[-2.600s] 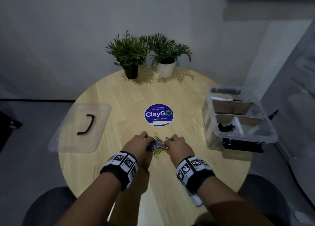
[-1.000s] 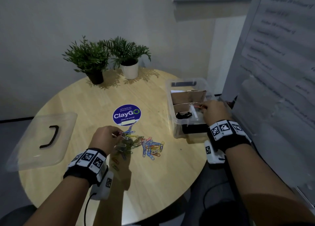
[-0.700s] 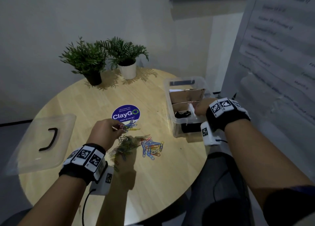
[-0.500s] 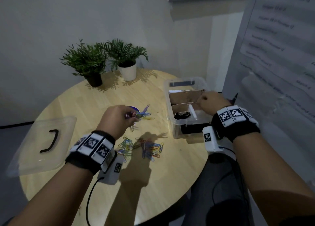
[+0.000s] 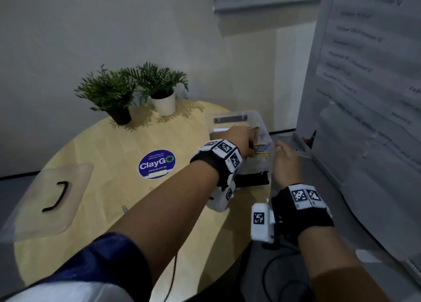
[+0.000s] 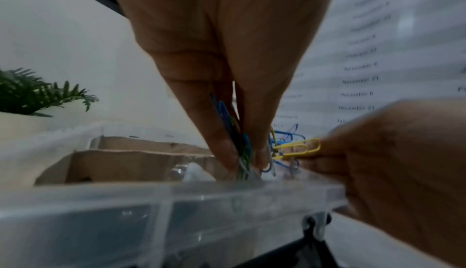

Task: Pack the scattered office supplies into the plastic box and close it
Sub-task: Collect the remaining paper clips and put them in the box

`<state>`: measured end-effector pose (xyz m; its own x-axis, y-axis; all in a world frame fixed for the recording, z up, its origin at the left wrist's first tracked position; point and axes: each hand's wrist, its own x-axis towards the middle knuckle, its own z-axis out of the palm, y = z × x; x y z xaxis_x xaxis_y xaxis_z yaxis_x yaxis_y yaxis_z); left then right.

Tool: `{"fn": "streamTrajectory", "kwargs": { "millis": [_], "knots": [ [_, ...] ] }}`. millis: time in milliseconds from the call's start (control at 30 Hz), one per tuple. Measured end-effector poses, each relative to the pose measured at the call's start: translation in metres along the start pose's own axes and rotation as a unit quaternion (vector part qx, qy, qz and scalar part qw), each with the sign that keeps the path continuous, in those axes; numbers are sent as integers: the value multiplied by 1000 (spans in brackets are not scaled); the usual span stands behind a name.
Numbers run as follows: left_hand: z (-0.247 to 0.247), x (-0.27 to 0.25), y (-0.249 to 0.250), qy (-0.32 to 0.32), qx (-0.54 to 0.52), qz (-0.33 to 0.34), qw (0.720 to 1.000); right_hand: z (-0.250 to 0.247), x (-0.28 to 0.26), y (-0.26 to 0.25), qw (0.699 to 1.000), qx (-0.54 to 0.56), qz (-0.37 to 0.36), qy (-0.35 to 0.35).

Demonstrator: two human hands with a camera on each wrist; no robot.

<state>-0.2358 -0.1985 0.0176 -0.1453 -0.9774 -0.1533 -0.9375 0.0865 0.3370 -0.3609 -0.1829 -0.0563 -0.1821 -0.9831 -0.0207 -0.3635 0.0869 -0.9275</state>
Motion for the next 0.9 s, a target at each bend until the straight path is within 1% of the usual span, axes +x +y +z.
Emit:
{"fn": "streamTrajectory", "kwargs": {
  "millis": [33,100,167,200,267,300,333,367,433,500,533,600,667,700,733,800,833,900],
  "knots": [
    [7,7,-1,-2,27,-1,1000,-1,1,1,1000,9,3,2],
    [22,26,-3,-13,83,-23,996,0,1,4,999,32,5,9],
    [34,43,-5,-57,145,-49,987,2,2,5,998,57,5,14],
    [41,49,-5,-69,169,-45,982,4,2,6,998,67,6,15],
    [46,50,3,-128,186,-57,973,6,4,8,997,77,11,14],
    [39,41,12,-122,164,-34,978,7,4,9,997,76,12,13],
    [40,44,13,-114,163,-2,980,8,5,10,997,72,11,11],
    [38,42,15,-126,166,5,978,8,4,11,998,67,7,10],
    [39,50,8,-113,140,15,984,8,5,10,998,55,2,7],
    [24,39,7,-112,74,0,991,6,4,10,999,46,0,3],
    [14,35,5,-98,49,13,994,5,3,9,999,39,-1,-1],
    [-7,15,0,-47,-5,36,998,3,0,5,1000,15,-6,-13],
    [-20,-7,-21,10,-65,28,997,1,-6,-1,1000,-10,-16,-10],
    [-23,-19,-38,35,-85,24,995,5,-10,-6,999,-27,-33,-2],
    [-24,-33,-57,51,-96,18,994,10,-15,-12,997,-48,-66,11],
    [-17,-59,-103,48,-113,-30,992,27,-28,-24,986,-70,-149,29],
    [-11,-72,-124,39,-112,-53,992,39,-36,-31,981,-65,-184,25],
    [4,-95,-165,8,-72,-104,992,67,-56,-49,972,-35,-232,-4]
  ]
}}
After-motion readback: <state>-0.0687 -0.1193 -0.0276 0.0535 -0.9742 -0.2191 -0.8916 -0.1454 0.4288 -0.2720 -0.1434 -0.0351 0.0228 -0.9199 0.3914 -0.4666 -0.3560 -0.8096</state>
